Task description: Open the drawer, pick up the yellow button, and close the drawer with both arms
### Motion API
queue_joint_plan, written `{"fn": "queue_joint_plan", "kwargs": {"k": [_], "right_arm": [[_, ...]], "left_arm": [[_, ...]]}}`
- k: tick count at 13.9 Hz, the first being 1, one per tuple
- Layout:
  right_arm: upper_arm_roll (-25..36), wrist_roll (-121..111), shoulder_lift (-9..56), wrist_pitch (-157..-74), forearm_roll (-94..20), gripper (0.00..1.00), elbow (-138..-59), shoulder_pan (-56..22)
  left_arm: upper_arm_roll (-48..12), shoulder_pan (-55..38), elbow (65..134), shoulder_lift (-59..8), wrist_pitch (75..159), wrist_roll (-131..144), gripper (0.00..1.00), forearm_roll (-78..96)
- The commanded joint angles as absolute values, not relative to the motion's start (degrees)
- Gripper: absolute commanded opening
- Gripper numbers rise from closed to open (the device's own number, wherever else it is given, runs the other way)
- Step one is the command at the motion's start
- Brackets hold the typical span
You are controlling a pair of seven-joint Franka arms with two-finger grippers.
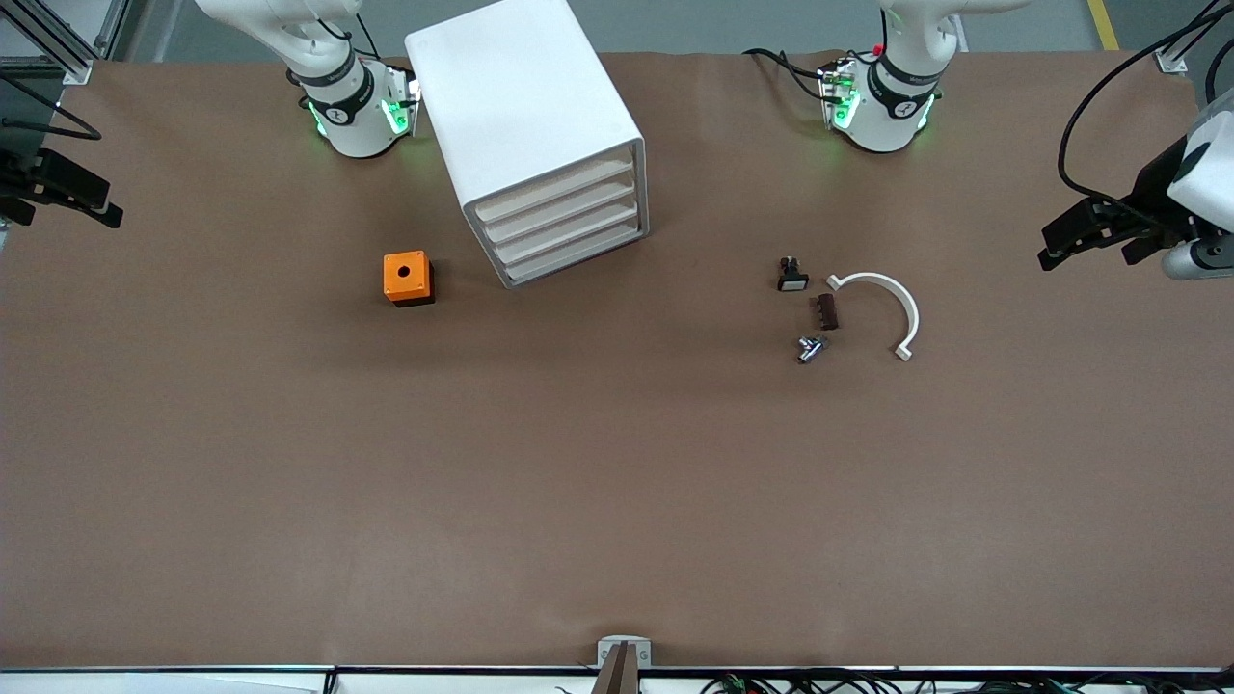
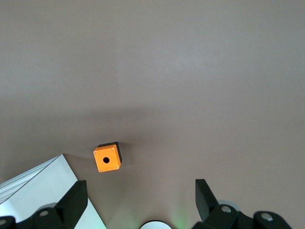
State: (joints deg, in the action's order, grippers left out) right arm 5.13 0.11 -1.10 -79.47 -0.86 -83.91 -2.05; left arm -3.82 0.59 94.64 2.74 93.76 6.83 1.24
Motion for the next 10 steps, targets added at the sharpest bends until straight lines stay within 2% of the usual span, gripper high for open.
{"fn": "queue_joint_plan", "kwargs": {"k": [1, 10], "right_arm": [[4.4, -0.4, -2.8, -80.1, -1.1, 1.0, -85.6, -1.1], [4.3, -0.4, -2.8, -80.0, -1.1, 1.0, -85.6, -1.2]], "left_arm": [[-4.0, 0.7, 93.7, 2.4, 93.2, 5.9, 0.99, 0.6], [-3.5, 1.0, 93.7, -0.1, 92.3, 6.9, 0.99, 0.6]]}}
